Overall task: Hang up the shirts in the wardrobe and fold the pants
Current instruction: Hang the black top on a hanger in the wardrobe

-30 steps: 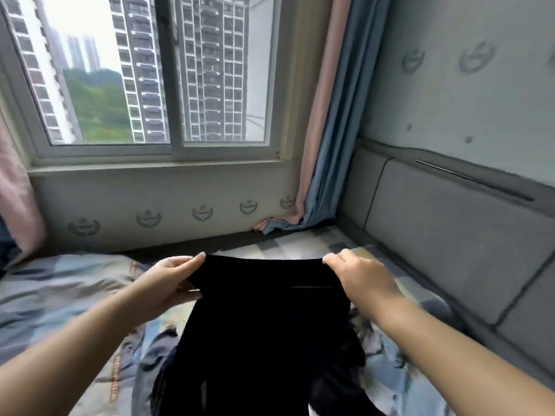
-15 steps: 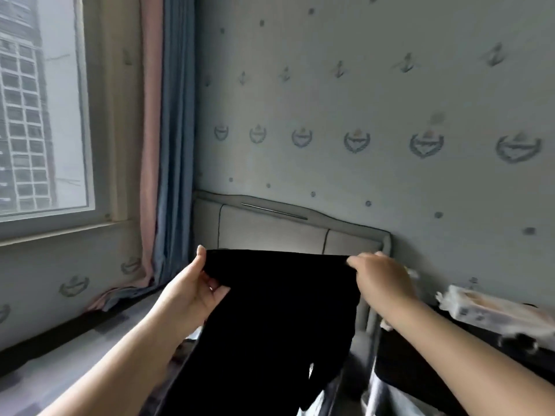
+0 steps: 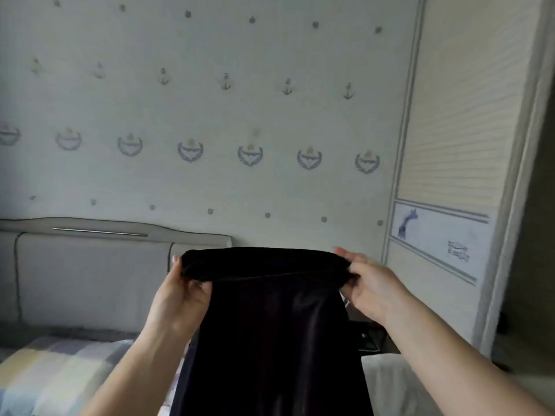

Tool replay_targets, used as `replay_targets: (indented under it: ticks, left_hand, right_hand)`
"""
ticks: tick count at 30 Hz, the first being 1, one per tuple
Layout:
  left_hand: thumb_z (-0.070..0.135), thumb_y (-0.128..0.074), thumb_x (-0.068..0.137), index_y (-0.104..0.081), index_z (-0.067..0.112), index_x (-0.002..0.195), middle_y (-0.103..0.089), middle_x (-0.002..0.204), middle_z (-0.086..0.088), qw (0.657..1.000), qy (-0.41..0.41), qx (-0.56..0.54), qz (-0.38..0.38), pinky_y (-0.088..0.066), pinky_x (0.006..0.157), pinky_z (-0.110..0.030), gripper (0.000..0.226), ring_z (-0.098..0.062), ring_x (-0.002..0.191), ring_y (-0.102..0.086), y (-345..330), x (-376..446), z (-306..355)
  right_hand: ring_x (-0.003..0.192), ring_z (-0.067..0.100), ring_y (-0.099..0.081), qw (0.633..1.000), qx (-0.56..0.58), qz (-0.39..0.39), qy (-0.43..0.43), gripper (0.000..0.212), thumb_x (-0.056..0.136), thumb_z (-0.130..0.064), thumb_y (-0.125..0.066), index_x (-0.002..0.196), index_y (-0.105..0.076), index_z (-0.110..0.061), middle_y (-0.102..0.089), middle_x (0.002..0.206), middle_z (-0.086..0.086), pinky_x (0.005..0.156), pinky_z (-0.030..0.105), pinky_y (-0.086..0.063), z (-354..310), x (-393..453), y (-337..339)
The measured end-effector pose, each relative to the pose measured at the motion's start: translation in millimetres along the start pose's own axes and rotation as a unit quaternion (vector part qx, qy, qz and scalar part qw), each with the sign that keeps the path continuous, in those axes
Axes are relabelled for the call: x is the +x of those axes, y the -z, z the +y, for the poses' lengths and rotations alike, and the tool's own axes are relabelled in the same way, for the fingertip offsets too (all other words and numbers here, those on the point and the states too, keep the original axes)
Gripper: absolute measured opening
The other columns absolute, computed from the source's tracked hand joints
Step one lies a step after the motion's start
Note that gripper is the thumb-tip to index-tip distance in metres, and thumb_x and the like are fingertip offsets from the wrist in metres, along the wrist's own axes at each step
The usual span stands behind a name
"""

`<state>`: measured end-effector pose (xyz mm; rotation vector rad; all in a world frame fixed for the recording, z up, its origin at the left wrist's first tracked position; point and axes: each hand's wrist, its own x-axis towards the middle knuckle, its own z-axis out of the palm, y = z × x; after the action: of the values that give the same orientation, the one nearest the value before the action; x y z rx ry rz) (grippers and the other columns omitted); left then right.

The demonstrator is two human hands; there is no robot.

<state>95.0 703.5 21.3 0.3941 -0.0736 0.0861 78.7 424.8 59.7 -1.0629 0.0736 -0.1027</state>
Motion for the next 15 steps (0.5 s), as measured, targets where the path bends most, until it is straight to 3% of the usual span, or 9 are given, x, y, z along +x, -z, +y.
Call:
replay_targets:
  ticks: [6, 10, 12, 15]
  left_hand:
    - [0.036, -0.042, 0.098, -0.064, 0.005, 0.096, -0.074, 0.08, -0.011, 0.994, 0.086, -0.034, -0.056, -0.06, 0.06, -0.036, 0.038, -0.02, 0.071, -0.073, -68.5, 15.7, -130.6]
    - [0.037, -0.039, 0.1, -0.068, 0.008, 0.089, -0.075, 0.078, -0.008, 0.987, 0.131, 0.004, -0.089, -0.06, 0.059, -0.036, 0.042, -0.018, 0.07, -0.073, -111.1, 24.8, -210.5]
    - [0.037, -0.037, 0.101, -0.074, 0.008, 0.078, -0.075, 0.079, -0.009, 0.982, 0.146, 0.024, -0.116, -0.06, 0.062, -0.034, 0.053, -0.018, 0.071, -0.073, -130.2, 30.8, -245.5]
    - [0.034, -0.038, 0.101, -0.071, 0.01, 0.076, -0.073, 0.071, -0.003, 0.974, 0.167, 0.04, -0.151, -0.058, 0.054, -0.026, 0.047, -0.012, 0.063, -0.071, -155.3, 41.6, -288.2]
  right_hand:
    - [0.053, 0.025, -0.068, 0.993, 0.051, 0.088, 0.056, 0.033, 0.091, 0.007, -0.035, 0.092, -0.064, -0.008, -0.068, 0.062, 0.012, 0.048, 0.032, -0.055, -82.4, -2.3, 105.5]
    - [0.062, 0.029, -0.069, 0.984, 0.051, 0.139, 0.102, 0.029, 0.091, 0.007, -0.04, 0.092, -0.067, -0.006, -0.068, 0.074, 0.017, 0.052, 0.035, -0.057, -132.7, -5.9, 169.2]
    - [0.062, 0.03, -0.07, 0.979, 0.048, 0.158, 0.122, 0.027, 0.091, 0.006, -0.042, 0.092, -0.067, -0.005, -0.07, 0.069, 0.019, 0.052, 0.036, -0.056, -154.8, -5.7, 196.7]
    - [0.055, 0.026, -0.069, 0.968, 0.033, 0.188, 0.161, 0.028, 0.092, 0.005, -0.04, 0.088, -0.066, -0.005, -0.069, 0.062, 0.015, 0.048, 0.033, -0.054, -181.6, -2.4, 227.6]
